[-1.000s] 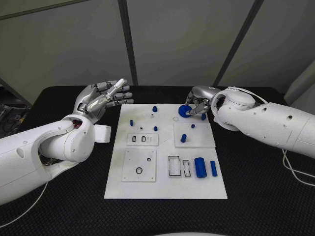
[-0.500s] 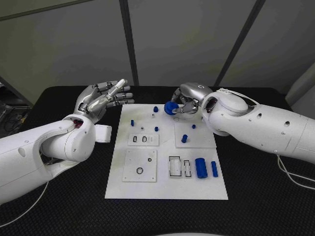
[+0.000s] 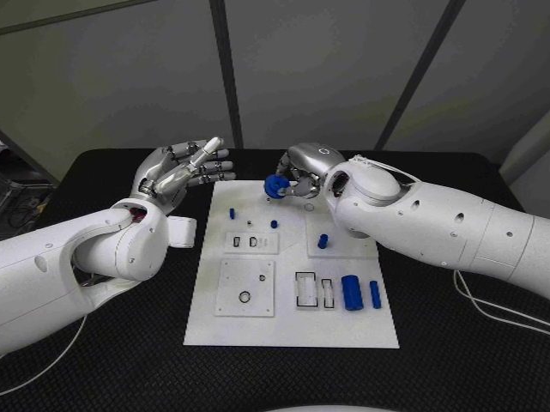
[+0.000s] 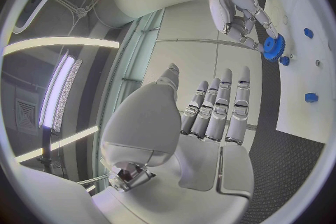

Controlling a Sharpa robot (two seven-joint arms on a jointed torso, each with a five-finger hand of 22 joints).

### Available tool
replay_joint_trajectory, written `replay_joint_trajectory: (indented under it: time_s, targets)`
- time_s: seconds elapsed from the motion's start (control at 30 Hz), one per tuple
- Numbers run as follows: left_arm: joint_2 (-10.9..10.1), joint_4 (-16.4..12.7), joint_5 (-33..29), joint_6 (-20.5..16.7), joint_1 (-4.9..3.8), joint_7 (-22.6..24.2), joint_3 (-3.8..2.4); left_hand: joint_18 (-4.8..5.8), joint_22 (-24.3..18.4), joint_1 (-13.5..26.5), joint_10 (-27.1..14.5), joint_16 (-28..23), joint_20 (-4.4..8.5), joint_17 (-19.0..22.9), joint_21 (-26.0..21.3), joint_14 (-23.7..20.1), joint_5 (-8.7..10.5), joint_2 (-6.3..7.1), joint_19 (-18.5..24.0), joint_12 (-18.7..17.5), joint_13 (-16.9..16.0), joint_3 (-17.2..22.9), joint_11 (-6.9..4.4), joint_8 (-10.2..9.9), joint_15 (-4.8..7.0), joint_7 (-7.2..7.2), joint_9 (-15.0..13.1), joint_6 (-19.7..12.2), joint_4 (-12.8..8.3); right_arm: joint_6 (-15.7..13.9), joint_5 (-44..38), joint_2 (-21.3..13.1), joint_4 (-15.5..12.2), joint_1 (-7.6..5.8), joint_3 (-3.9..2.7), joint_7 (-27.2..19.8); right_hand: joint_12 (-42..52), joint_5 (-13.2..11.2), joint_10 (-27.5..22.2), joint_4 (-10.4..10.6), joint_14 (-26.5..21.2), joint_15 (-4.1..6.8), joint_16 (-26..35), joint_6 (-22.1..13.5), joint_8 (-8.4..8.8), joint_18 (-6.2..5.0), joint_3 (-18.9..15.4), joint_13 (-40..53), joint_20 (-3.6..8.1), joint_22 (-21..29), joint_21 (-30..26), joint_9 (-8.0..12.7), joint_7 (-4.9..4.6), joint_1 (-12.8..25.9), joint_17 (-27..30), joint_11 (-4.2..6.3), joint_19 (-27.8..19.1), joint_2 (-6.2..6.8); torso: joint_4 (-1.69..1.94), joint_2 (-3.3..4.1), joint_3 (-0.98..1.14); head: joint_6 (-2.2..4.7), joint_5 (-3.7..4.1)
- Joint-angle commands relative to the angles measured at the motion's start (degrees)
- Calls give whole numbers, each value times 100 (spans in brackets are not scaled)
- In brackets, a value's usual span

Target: Assemble the parts on the task board

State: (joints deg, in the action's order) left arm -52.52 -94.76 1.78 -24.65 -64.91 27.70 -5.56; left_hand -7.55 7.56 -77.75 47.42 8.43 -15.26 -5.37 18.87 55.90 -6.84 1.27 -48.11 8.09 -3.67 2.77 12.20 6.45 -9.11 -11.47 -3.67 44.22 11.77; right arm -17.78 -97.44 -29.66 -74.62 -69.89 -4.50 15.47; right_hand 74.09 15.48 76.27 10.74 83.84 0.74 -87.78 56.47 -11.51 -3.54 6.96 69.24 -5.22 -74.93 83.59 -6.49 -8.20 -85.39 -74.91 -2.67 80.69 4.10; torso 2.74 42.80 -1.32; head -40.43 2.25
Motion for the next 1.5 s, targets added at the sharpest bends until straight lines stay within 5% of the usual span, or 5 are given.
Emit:
replay_joint_trajectory:
  time_s: [0.03, 0.63, 1.07, 1.33, 1.5]
  targets:
    - [10, 1, 36, 61, -11, 30, -6, -284, -8, -4, -26, -21, 3, -6, -12, -24, 28, -63, -33, -19, 6, -4, 15, -28, -31, -347, 7, -14, -36, -3, -123, 95, 84, 6, -2, 79, -10, -1, 15, -5, 523, 41, -27, 69, 4, 56, 42, -14, -5, -128, 17, -39, 47, 51, -1038, -18, 33, -19, -4, 5, 3, -8, -20]
    - [32, 24, 37, 60, -11, 41, -7, -284, -11, -15, -25, -26, 3, -6, -14, -26, 28, -71, -32, -20, 5, -2, 15, -29, -31, -346, 6, -3, -48, 338, -80, 369, 340, 74, 39, 24, -19, -26, 7, 1, 520, 39, -21, 67, 22, 54, 56, -18, -5, -118, 11, -34, 44, 82, -1026, -22, 25, -5, -11, 3, 9, -10, -59]
    - [50, 23, 37, 60, -12, 38, -7, -284, -11, -15, -25, -26, 3, -6, -14, -26, 28, -71, -32, -20, 5, -2, 15, -29, -31, -346, 6, -3, -48, 392, -67, 390, 383, 84, 155, 22, -66, -60, -38, 8, 518, 26, -19, 19, 92, 52, 80, -61, -12, -109, 5, -14, 20, 157, -1019, -40, 15, 47, -13, 2, 10, -57, -76]
    - [55, 25, 37, 59, -12, 35, -7, -284, -11, -15, -25, -26, 3, -6, -14, -26, 28, -71, -32, -20, 5, -2, 15, -29, -31, -346, 6, -3, -48, 449, -34, 434, 448, 84, 162, 38, -408, -401, -379, 176, 512, -147, -11, -846, 658, 36, -3, -442, -161, -28, -42, 191, -198, 510, -999, -244, -51, 317, -11, 2, 10, -58, -70]
    - [54, 29, 37, 61, -12, 29, -7, -284, -15, -24, -24, -32, 2, -6, -17, -28, 30, -73, -31, -21, 5, -7, 14, -35, -32, -343, 6, -12, -62, 494, 10, 446, 466, 84, 163, 23, -442, -409, -421, 310, 510, -175, -9, -927, 707, 31, -9, -484, -197, -16, -50, 212, -222, 587, -994, -270, -62, 383, -13, 3, 11, -65, -72]
